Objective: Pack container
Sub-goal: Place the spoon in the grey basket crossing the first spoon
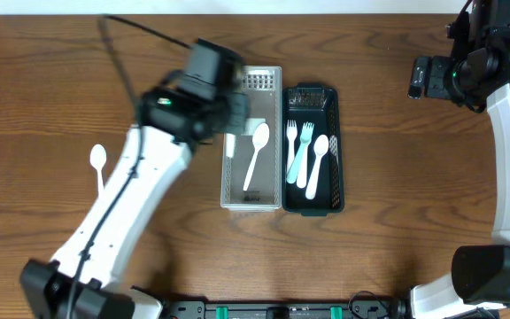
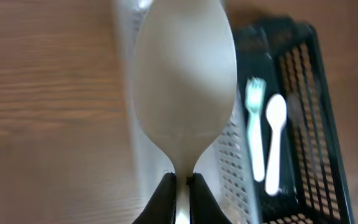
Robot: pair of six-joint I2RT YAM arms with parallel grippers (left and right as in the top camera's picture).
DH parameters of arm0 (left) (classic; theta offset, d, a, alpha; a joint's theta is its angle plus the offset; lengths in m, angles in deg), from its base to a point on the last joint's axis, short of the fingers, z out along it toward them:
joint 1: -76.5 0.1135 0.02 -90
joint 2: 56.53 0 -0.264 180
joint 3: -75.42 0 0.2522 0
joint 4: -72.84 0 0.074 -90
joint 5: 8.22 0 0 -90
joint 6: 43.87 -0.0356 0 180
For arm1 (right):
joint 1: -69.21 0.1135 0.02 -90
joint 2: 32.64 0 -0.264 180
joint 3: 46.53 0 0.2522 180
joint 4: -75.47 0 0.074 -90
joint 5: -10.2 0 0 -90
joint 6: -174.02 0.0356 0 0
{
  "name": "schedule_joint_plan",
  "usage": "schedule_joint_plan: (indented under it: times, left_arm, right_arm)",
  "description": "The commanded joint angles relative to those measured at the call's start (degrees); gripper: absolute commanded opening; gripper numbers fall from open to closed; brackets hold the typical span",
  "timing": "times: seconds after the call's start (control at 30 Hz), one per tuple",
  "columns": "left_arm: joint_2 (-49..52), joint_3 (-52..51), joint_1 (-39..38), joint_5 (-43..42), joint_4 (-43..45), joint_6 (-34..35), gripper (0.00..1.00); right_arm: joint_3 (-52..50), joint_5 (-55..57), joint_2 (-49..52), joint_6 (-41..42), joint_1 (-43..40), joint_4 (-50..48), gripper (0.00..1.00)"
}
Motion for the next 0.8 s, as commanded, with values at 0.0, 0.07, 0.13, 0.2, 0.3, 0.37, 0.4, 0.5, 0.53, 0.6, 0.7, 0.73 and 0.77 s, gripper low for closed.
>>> schedule_joint_plan:
  times: [0.0, 0.07, 0.13, 0.2, 0.3, 0.37, 0.4, 0.5, 0.53, 0.6, 0.7, 0.73, 0.77]
  left_arm:
    - [5.44, -1.57, -3.39, 1.70, 0.31, -0.52, 0.06]
    - [8.68, -1.57, -4.46, 1.68, 0.42, -0.50, 0.06]
    - [11.52, -1.57, -4.66, 1.66, 0.50, -0.48, 0.06]
    - [13.77, -1.57, -4.52, 1.62, 0.55, -0.46, 0.06]
    - [15.47, -1.57, -4.42, 1.64, 0.42, -0.52, 0.40]
    - [15.32, -1.49, -4.42, 1.66, 0.39, -0.72, 0.49]
    - [14.93, -1.27, -4.37, 1.68, 0.39, -1.31, 0.50]
    - [12.20, 0.33, -3.17, 2.62, -1.16, -2.64, 0.53]
    - [10.84, 0.98, -2.45, 3.80, -2.29, -2.62, 0.53]
    - [6.86, 1.64, -0.04, 7.06, -5.35, -2.45, 0.54]
    - [0.68, 1.64, 5.49, 9.25, -10.32, -1.05, 0.61]
    - [-1.05, 1.62, 7.82, 9.20, -11.80, -0.48, 0.65]
    - [-2.95, 1.62, 10.80, 9.20, -13.42, 0.22, 0.70]
  right_arm:
    - [-0.07, 0.61, -0.37, -0.74, -0.52, -0.09, 0.98]
    - [-0.07, 0.59, -0.37, -0.74, -0.52, -0.09, 0.98]
    - [-0.07, 0.59, -0.37, -0.74, -0.52, 0.04, 0.98]
    - [-0.07, 0.59, -0.37, -0.72, -0.52, 0.24, 0.98]
    - [-0.07, 0.59, -0.37, -0.74, -0.52, 0.31, 0.98]
    - [-0.07, 0.59, -0.37, -0.74, -0.52, 0.31, 0.98]
    - [-0.07, 0.59, -0.37, -0.74, -0.52, 0.31, 0.98]
    - [-0.07, 0.61, -0.37, -0.74, -0.52, 0.26, 0.98]
    - [-0.07, 0.63, -0.37, -0.76, -0.52, 0.26, 0.98]
    - [-0.07, 0.63, -0.37, -1.29, -0.59, 0.28, 0.98]
    - [-0.07, 0.66, -0.37, -1.66, -0.68, 0.44, 0.99]
    - [-0.07, 0.63, -0.37, -1.66, -0.74, 0.48, 0.99]
    - [-0.07, 0.63, -0.37, -1.75, -0.81, 0.50, 0.99]
